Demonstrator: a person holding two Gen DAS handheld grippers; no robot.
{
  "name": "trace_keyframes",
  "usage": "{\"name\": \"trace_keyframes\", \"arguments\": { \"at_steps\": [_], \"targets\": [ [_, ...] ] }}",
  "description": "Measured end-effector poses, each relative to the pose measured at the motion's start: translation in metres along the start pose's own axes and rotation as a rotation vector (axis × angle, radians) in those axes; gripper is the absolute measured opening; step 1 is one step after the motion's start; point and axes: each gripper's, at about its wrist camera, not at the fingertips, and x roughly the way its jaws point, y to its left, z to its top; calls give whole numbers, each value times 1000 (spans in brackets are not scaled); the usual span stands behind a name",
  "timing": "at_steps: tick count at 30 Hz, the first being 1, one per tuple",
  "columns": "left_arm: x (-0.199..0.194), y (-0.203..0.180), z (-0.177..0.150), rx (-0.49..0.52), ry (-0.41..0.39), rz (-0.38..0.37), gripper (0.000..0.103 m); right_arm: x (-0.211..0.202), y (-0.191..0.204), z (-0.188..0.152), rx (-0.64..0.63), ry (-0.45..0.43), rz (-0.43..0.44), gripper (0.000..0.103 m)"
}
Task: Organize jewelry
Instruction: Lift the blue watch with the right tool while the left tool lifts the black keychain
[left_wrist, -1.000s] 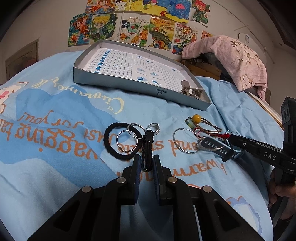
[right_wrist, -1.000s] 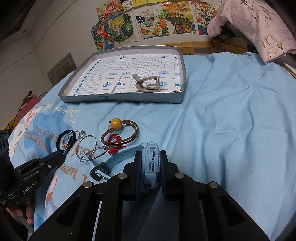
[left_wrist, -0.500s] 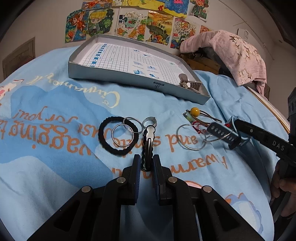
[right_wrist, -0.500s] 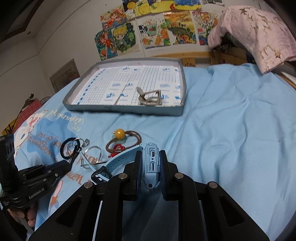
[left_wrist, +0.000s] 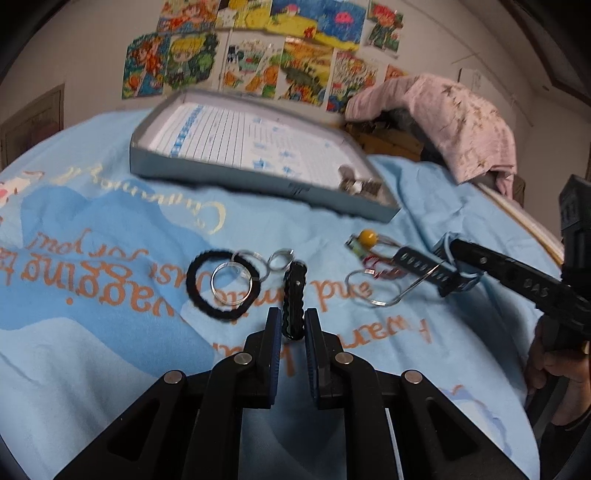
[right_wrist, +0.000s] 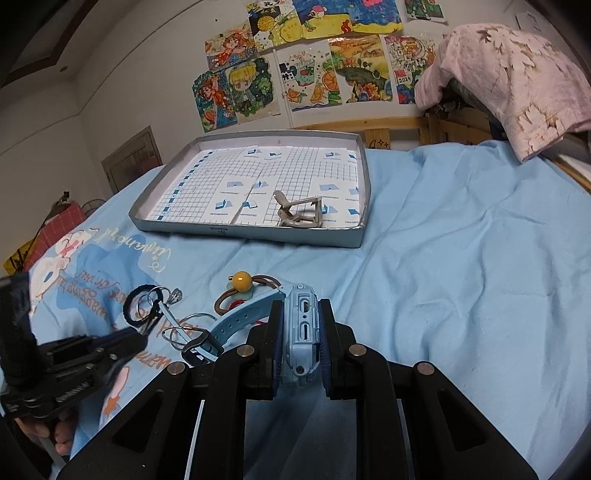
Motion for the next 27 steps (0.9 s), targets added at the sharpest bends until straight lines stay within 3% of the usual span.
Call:
{"name": "trace_keyframes", "arguments": {
  "at_steps": [6,10,16,23,27],
  "targets": [
    [-7,0,1,-2,-37,-14,11,-14,12,6,-104,-75,-76,15],
    [-7,0,1,2,-30,-14,11,-22,26,10,-259,-108,-196,15],
    [-10,-2,-1,4,-25,-17,11,-30,26,16,-275,1,-152,15],
    [-27,-21,-11,22,37,-17,11,-44,28,-13,-346,141,-186,15],
    [-40,-38,-19,51,50,-15,11,-63,24,-12,-385,163,-217,15]
  ]
}}
